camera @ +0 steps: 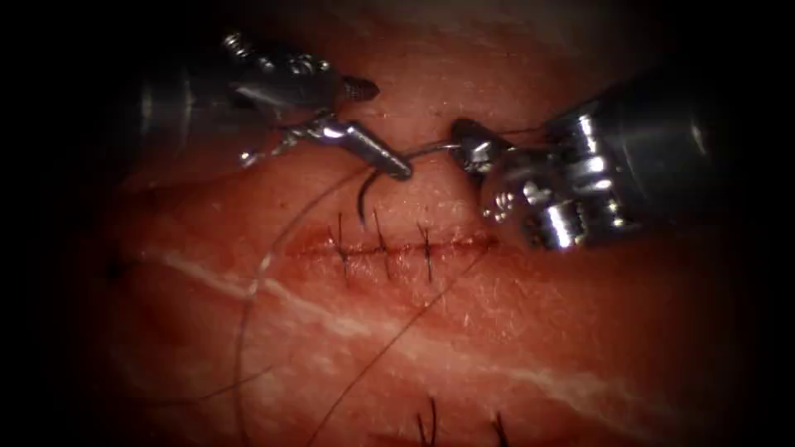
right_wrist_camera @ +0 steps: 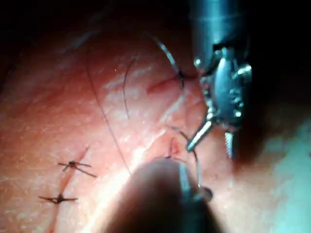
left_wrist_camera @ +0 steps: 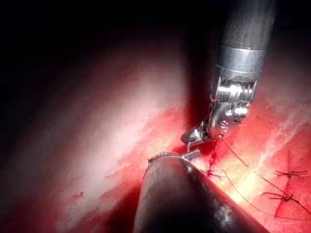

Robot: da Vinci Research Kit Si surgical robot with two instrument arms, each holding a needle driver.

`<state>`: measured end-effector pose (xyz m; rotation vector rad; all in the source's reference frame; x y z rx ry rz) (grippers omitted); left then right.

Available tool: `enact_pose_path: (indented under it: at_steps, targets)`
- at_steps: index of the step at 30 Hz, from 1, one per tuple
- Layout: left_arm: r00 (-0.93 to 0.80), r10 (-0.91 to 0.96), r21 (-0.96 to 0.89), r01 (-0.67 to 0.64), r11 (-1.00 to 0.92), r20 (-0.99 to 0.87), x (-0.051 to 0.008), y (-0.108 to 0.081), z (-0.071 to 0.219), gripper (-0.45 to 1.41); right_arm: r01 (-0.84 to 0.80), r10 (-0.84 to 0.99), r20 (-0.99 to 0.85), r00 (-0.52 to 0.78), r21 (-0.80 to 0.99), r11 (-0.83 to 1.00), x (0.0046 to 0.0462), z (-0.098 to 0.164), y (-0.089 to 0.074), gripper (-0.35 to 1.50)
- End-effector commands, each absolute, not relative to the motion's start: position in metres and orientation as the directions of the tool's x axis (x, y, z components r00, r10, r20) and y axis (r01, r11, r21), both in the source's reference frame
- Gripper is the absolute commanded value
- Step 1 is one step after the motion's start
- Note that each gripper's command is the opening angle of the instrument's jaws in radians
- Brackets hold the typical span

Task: Wound Closure

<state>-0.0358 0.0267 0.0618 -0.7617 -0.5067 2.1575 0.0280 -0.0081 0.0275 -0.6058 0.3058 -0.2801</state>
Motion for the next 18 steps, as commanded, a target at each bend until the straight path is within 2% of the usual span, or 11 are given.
enact_pose_path:
  at_steps: [1, 8, 12, 16, 17, 18]
  targets:
    - [-0.534, 0.776, -0.561, -0.548, -0.621, -0.337, -0.0364, 0.0263, 0.0632, 0.69, 0.168, -0.341, -0.183, 0.922, -0.604, 0.779, 0.0287, 0.028, -0.0091, -0.35]
    - [-0.588, 0.761, -0.533, -0.566, -0.629, -0.273, -0.0362, 0.0249, 0.0641, 0.69, 0.181, -0.341, -0.152, 0.928, -0.615, 0.768, 0.0287, 0.0279, -0.0091, -0.35]
    - [-0.611, 0.752, -0.553, -0.549, -0.627, -0.246, -0.0368, 0.0238, 0.0638, 0.61, 0.19, -0.343, -0.135, 0.93, -0.621, 0.761, 0.029, 0.0279, -0.0091, -0.35]
    - [-0.617, 0.745, -0.551, -0.541, -0.635, -0.253, -0.037, 0.0236, 0.0635, 0.26, 0.2, -0.349, -0.126, 0.929, -0.622, 0.757, 0.0294, 0.028, -0.0091, -0.35]
    - [-0.629, 0.73, -0.546, -0.526, -0.652, -0.266, -0.0369, 0.0235, 0.0634, -0.15, 0.2, -0.348, -0.125, 0.929, -0.622, 0.757, 0.0296, 0.028, -0.0091, -0.35]
    - [-0.633, 0.726, -0.544, -0.522, -0.657, -0.269, -0.0368, 0.0235, 0.0634, -0.37, 0.199, -0.347, -0.125, 0.929, -0.622, 0.757, 0.0296, 0.028, -0.0091, -0.35]
